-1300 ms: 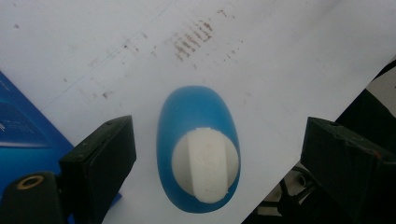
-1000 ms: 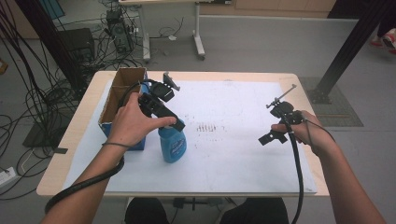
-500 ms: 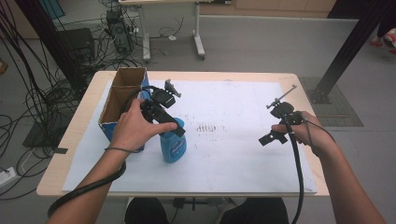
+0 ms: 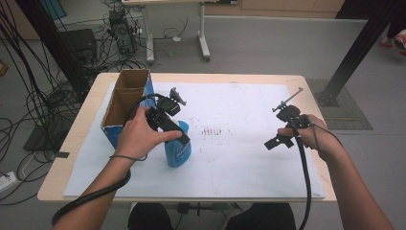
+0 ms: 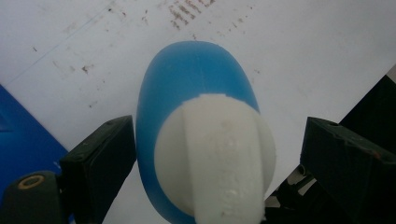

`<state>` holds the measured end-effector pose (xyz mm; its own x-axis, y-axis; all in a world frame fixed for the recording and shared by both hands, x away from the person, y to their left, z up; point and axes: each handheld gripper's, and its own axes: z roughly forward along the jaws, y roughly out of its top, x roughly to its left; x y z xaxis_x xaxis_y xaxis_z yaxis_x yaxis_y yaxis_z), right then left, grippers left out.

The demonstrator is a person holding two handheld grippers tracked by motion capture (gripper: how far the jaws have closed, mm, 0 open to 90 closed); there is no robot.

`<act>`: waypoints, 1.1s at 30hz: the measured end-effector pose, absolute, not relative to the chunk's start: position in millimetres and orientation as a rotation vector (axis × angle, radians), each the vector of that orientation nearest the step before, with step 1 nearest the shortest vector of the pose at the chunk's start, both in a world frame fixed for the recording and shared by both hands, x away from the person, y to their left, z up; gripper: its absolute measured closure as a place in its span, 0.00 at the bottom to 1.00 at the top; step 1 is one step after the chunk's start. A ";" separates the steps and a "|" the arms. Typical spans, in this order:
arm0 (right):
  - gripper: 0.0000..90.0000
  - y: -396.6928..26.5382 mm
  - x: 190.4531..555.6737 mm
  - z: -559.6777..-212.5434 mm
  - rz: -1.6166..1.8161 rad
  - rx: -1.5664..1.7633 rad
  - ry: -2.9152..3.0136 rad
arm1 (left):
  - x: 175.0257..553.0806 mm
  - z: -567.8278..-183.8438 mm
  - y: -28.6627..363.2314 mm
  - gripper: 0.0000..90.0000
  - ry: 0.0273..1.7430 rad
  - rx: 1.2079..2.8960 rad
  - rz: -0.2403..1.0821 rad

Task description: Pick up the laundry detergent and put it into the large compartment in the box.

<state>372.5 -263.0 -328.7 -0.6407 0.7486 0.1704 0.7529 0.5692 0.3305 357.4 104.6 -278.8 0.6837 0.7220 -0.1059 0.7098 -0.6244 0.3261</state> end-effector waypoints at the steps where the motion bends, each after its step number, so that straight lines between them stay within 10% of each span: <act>1: 0.07 -263.0 372.7 -328.6 -0.589 -1.325 -2.773 | 357.4 -279.3 104.5 0.12 1.127 2.558 0.052; 33: 0.07 -263.3 372.3 -328.5 -0.592 -1.335 -2.769 | 356.8 -287.1 104.6 0.13 1.139 2.575 0.047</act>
